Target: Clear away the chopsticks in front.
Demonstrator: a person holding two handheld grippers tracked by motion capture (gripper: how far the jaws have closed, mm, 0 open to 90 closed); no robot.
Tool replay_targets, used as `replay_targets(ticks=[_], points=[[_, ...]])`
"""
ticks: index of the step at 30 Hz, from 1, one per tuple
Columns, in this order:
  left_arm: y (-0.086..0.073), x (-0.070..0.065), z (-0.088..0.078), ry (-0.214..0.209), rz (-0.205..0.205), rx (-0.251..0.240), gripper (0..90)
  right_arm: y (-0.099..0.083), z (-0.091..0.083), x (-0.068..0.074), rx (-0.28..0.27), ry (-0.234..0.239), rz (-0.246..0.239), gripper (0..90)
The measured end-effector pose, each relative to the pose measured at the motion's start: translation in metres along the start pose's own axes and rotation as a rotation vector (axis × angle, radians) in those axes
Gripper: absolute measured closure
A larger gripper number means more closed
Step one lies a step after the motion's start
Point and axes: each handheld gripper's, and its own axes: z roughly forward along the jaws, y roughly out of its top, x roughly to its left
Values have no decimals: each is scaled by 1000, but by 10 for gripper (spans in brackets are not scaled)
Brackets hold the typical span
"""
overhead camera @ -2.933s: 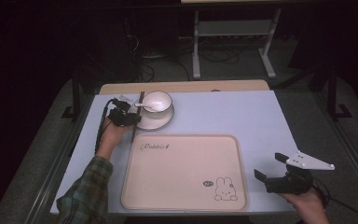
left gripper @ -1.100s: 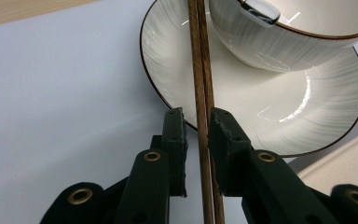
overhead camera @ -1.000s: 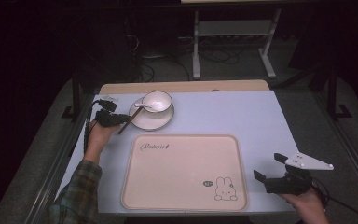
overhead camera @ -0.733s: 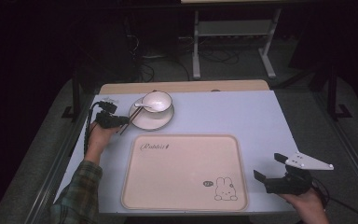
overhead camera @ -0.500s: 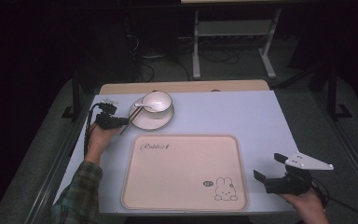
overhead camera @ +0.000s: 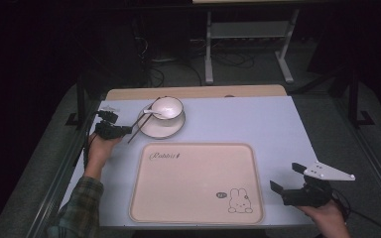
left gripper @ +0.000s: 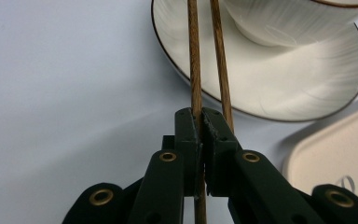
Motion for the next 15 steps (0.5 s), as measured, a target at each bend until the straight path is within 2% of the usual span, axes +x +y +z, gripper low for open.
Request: replay_targets(ticks=[8, 15], points=[[-14, 0, -22, -4, 19, -9, 849, 0, 0, 0, 2, 1, -1, 0], [-29, 2, -42, -18, 16, -20, 850, 0, 0, 0, 4, 1, -2, 0]])
